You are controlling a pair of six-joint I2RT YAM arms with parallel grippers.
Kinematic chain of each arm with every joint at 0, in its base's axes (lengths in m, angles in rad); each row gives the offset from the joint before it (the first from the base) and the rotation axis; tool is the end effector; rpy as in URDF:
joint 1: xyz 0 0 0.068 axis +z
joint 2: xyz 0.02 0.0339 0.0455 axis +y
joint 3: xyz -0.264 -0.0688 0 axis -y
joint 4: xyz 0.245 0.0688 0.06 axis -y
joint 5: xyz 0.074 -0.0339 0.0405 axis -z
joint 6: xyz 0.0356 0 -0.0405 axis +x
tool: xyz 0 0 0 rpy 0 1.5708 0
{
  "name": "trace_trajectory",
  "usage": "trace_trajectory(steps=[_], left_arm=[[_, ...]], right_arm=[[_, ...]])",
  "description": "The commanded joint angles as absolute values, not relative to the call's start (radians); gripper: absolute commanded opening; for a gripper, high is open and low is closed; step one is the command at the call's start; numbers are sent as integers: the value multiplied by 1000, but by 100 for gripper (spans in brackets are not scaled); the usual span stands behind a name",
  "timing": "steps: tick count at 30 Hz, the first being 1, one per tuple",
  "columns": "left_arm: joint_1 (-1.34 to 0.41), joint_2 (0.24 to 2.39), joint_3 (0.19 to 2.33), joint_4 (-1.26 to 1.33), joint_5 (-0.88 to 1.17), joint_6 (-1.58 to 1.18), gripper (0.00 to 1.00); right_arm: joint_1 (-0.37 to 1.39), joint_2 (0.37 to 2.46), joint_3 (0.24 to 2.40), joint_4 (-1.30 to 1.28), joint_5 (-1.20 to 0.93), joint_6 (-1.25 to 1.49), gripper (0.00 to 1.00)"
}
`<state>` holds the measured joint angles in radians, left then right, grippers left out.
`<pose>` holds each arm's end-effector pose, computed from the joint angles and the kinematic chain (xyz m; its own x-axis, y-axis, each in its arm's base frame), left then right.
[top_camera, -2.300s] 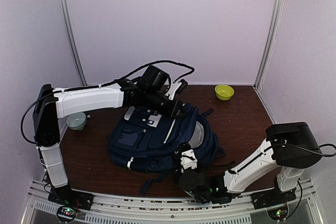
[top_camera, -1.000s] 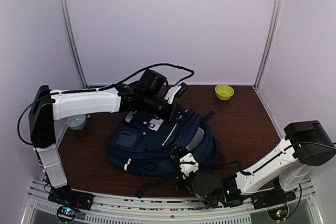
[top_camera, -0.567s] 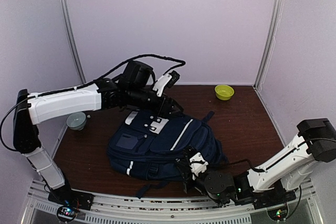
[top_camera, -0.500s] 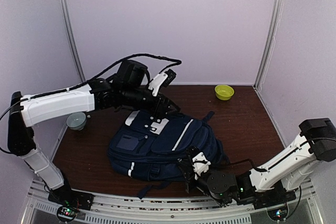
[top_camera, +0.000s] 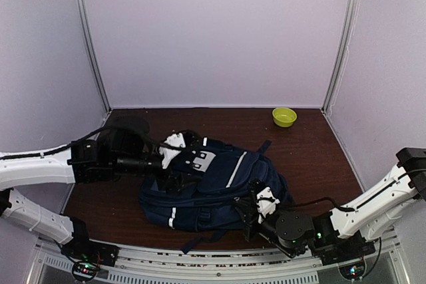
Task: Pack the student bag
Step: Hold the upper front pocket of the student bag.
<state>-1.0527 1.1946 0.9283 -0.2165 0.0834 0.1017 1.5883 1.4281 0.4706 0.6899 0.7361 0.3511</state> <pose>0.1322 -0.2379 0.3016 -0.1371 0.4448 -0.8850 0.9210 0.3862 0.0514 0.0192 0.2697 0.1825 -0.2544 -0.0300 -0.9666 -0.7080 0.6867 0.1650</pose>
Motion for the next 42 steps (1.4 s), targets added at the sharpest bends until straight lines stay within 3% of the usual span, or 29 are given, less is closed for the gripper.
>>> trace_trajectory(steps=[1,19,25,29,37,40,42], left_arm=[[-1115,1130,815,-64,91,234,74],[-1220,1331,867,-135,181,357,54],[-1244,1368,846,-76,-19,388,47],[-1248,1368,847,-60,-51,406,37],[-1253,1375,838,-16,-174,397,33],[-1253,1384,844,-29,-205,396,13],[-1253,1388,848,-38,-218,397,7]], right_arm=[[1584,1332,500,622,743,430,0],[1556,1226,583,413,677,547,0],[1555,1228,609,387,650,545,0],[1554,1221,624,366,639,547,0],[1554,1199,626,362,610,554,0],[1554,1183,622,357,592,559,0],[1554,1167,614,357,588,567,0]])
